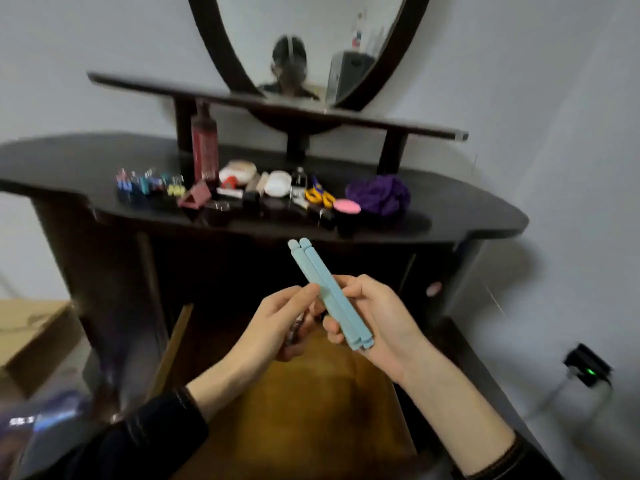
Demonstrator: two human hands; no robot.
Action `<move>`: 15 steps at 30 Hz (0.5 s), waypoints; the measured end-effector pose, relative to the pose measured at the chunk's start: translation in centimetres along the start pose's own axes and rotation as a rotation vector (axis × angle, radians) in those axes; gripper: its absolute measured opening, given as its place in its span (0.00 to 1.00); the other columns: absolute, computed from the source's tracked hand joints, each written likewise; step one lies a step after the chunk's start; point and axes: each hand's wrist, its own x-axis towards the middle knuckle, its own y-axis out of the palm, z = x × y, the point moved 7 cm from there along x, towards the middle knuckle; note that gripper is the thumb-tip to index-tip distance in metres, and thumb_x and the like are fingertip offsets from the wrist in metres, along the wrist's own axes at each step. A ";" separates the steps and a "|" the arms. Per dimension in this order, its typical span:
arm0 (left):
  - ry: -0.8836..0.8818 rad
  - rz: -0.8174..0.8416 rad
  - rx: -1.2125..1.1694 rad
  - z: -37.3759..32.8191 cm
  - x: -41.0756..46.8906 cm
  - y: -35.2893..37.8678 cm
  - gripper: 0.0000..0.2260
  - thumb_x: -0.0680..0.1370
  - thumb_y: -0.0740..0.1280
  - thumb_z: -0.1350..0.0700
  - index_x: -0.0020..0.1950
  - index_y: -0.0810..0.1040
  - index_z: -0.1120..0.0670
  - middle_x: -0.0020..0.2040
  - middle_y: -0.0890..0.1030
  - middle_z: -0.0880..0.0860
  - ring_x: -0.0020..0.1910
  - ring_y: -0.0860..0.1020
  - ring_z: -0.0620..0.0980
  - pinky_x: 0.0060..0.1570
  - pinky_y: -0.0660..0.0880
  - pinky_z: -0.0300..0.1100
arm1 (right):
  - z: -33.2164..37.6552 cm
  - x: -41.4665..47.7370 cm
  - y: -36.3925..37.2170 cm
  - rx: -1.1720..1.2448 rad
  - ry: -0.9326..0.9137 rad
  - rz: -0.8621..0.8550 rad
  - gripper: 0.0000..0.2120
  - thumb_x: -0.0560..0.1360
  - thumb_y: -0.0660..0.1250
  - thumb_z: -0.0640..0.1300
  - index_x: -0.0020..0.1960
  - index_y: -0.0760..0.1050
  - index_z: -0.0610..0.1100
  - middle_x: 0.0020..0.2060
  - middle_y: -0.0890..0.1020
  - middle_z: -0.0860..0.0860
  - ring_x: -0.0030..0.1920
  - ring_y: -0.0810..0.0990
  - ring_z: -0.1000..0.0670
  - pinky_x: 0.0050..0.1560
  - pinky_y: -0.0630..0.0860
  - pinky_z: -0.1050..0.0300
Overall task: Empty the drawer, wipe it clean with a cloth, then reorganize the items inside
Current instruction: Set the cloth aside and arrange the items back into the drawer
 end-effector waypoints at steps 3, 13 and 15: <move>-0.110 -0.038 0.052 5.3 -1.4 0.4 0.21 0.82 0.63 0.46 0.53 0.74 0.65 0.36 0.68 0.57 0.26 0.63 0.49 0.24 0.60 0.38 | -5.5 -1.1 -3.1 -0.239 0.008 -0.175 0.16 0.84 0.54 0.42 0.62 0.79 0.46 0.39 0.83 0.46 0.35 0.81 0.48 0.36 0.78 0.57; -0.501 0.102 0.212 20.5 -1.7 0.9 0.10 0.81 0.67 0.53 0.42 0.78 0.57 0.26 0.70 0.45 0.23 0.66 0.42 0.24 0.64 0.35 | -15.3 1.7 -11.8 -0.818 0.348 -0.247 0.07 0.81 0.67 0.47 0.54 0.81 0.46 0.49 0.83 0.52 0.49 0.82 0.56 0.41 0.80 0.63; -0.626 0.186 0.334 22.9 -2.2 1.0 0.10 0.80 0.68 0.53 0.40 0.77 0.56 0.27 0.71 0.45 0.22 0.68 0.41 0.24 0.66 0.35 | -16.1 2.4 -13.0 -0.970 0.401 -0.239 0.10 0.80 0.67 0.43 0.55 0.81 0.37 0.45 0.82 0.47 0.44 0.82 0.52 0.41 0.82 0.57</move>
